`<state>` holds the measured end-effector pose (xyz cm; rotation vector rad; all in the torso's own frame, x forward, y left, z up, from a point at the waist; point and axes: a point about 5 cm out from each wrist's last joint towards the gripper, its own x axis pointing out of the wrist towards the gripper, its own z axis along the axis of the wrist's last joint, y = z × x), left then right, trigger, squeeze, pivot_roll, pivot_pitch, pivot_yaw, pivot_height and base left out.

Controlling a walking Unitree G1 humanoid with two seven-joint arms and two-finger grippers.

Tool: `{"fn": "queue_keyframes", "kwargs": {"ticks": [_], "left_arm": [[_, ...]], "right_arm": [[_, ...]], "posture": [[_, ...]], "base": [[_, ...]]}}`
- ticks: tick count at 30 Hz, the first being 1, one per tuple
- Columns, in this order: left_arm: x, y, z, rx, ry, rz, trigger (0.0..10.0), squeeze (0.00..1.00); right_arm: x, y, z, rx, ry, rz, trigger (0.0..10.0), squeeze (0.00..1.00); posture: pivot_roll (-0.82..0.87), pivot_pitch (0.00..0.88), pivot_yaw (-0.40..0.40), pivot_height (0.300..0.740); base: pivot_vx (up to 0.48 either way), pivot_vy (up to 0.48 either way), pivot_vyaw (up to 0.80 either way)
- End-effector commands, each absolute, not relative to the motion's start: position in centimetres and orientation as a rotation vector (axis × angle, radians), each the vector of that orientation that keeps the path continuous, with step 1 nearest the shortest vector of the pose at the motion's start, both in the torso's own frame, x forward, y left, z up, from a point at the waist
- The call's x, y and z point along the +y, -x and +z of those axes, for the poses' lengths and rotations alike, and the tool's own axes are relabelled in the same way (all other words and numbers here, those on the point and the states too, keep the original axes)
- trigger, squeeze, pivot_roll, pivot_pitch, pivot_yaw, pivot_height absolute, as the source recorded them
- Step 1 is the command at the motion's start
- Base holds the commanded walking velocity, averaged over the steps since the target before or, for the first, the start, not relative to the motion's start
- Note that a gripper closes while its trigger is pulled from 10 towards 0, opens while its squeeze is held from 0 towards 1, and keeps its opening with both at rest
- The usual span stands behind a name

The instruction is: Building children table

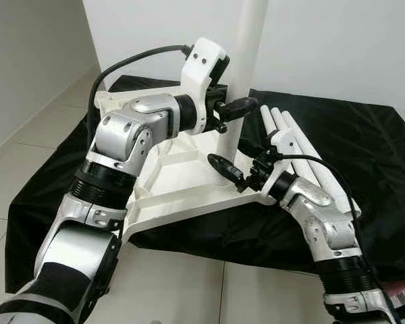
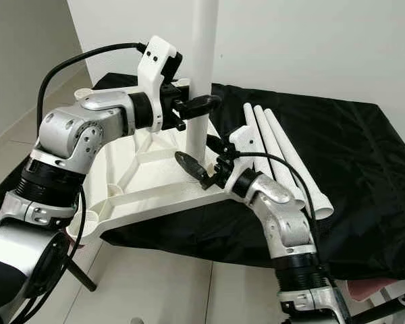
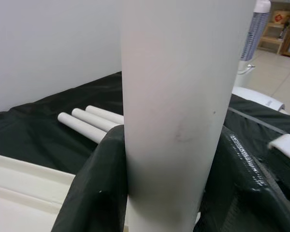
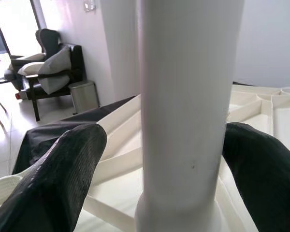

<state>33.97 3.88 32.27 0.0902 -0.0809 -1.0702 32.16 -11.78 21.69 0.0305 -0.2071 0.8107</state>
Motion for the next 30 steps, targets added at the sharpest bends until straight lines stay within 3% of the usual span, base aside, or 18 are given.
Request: {"fn": "queue_keyframes", "kwargs": {"ticks": [1, 17, 18, 19, 22, 23, 24, 25, 26, 27, 28, 30], "left_arm": [[3.7, -33.6, 33.3, -0.122, -0.106, -1.061, 10.0, 0.00], [2.7, -32.8, 32.9, -0.119, -0.113, -1.116, 10.0, 0.00], [2.6, -32.8, 32.9, -0.118, -0.115, -1.120, 10.0, 0.00], [2.6, -32.7, 32.9, -0.118, -0.116, -1.123, 10.0, 0.00], [2.5, -32.7, 32.9, -0.117, -0.117, -1.125, 10.0, 0.00], [2.5, -32.7, 32.9, -0.117, -0.118, -1.128, 10.0, 0.00], [2.4, -32.6, 32.9, -0.118, -0.118, -1.132, 10.0, 0.00], [2.4, -32.6, 32.9, -0.118, -0.118, -1.132, 10.0, 0.00], [2.4, -32.6, 32.9, -0.118, -0.120, -1.135, 10.0, 0.00], [2.4, -32.6, 32.9, -0.118, -0.120, -1.135, 10.0, 0.00], [2.4, -32.6, 32.9, -0.118, -0.121, -1.138, 10.0, 0.00], [2.3, -32.5, 32.9, -0.118, -0.122, -1.140, 10.0, 0.00]], "right_arm": [[-11.9, -32.5, 22.2, -0.229, -0.026, 0.783, 10.0, 0.00], [-11.8, -33.3, 23.1, -0.253, -0.020, 0.749, 10.0, 0.00], [-11.9, -33.3, 23.2, -0.253, -0.018, 0.747, 4.8, 0.00], [-11.9, -33.3, 23.3, -0.256, -0.016, 0.746, 4.2, 0.00], [-12.0, -33.3, 23.3, -0.257, -0.013, 0.746, 4.2, 0.00], [-12.1, -33.3, 23.3, -0.256, -0.009, 0.745, 1.8, 0.00], [-12.1, -33.3, 23.3, -0.253, -0.006, 0.743, 2.5, 0.00], [-12.1, -33.3, 23.3, -0.253, -0.006, 0.743, 2.5, 0.00], [-12.2, -33.3, 23.2, -0.250, -0.006, 0.743, 1.5, 0.00], [-12.2, -33.3, 23.2, -0.250, -0.006, 0.743, 1.5, 0.00], [-12.2, -33.3, 23.2, -0.249, -0.004, 0.743, 0.0, 0.00], [-12.2, -33.3, 23.2, -0.248, -0.003, 0.744, 0.0, 0.00]], "posture": [[-0.07, 0.016, 0.013, 0.740], [-0.07, 0.024, 0.013, 0.740], [-0.07, 0.024, 0.013, 0.740], [-0.07, 0.024, 0.014, 0.740], [-0.07, 0.024, 0.016, 0.740], [-0.07, 0.027, 0.017, 0.740], [-0.07, 0.030, 0.017, 0.740], [-0.07, 0.030, 0.017, 0.740], [-0.07, 0.030, 0.017, 0.740], [-0.07, 0.030, 0.017, 0.740], [-0.07, 0.034, 0.020, 0.740], [-0.07, 0.037, 0.021, 0.740]], "base": [[0.000, 0.000, 0.00], [0.000, 0.000, 0.00], [0.000, 0.000, 0.00], [0.000, 0.000, 0.00], [0.000, 0.000, 0.00], [0.000, 0.000, 0.00], [0.000, 0.000, 0.00], [0.000, 0.000, 0.00], [0.000, 0.000, 0.00], [0.000, 0.000, 0.00], [0.000, 0.000, 0.00], [0.000, 0.000, 0.00]]}}
